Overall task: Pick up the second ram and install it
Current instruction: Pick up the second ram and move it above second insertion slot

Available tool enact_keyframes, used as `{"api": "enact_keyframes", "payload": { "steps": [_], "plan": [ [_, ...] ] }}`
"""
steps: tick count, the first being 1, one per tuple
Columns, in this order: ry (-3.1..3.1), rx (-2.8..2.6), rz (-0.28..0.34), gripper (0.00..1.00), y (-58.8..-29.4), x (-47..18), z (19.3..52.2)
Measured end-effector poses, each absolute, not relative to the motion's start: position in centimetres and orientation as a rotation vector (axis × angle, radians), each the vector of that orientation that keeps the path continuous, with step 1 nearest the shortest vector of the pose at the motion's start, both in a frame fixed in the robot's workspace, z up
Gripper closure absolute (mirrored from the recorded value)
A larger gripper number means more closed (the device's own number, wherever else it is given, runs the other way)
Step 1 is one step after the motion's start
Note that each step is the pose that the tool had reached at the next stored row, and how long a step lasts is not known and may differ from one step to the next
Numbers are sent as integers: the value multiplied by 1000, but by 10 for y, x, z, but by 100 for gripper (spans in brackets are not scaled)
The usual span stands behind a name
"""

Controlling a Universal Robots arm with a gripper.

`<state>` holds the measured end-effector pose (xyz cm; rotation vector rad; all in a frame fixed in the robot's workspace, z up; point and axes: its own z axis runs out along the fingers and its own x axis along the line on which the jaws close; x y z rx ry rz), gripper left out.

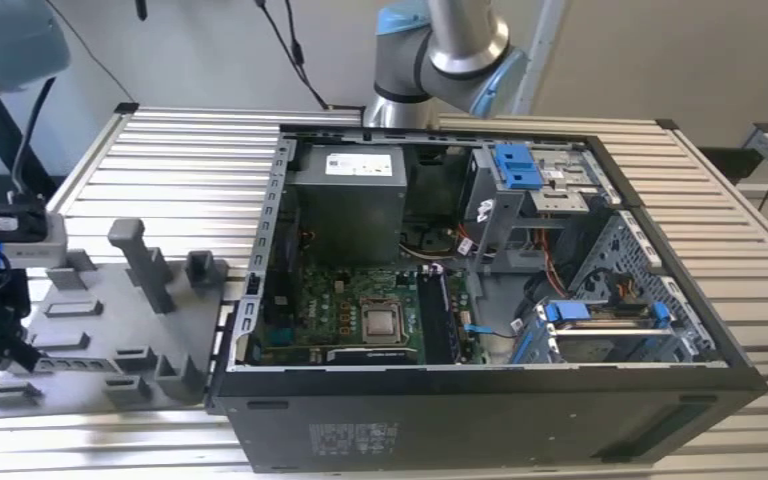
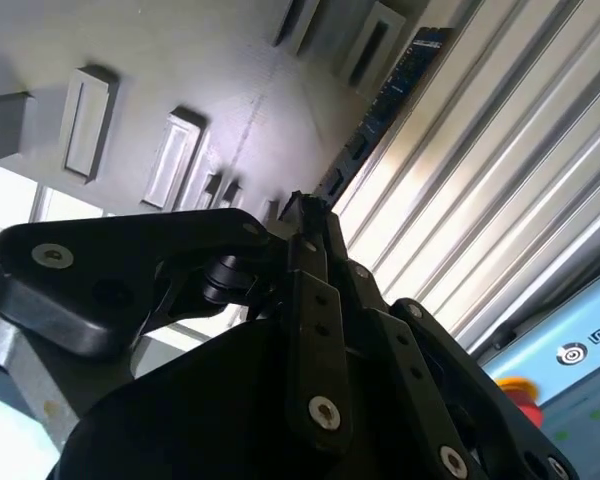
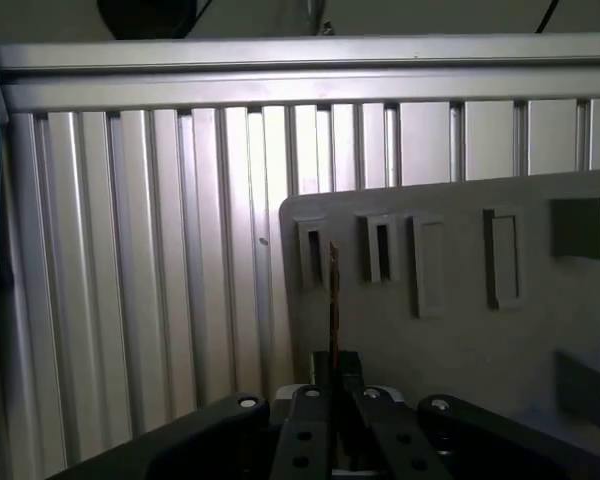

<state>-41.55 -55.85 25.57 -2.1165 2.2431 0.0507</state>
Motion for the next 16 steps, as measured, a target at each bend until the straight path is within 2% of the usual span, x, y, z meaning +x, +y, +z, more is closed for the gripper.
{"api": "enact_keyframes", "payload": {
  "steps": [16],
  "plan": [
    [2243, -2116, 51, 86, -559, -416, 291]
  ]
}}
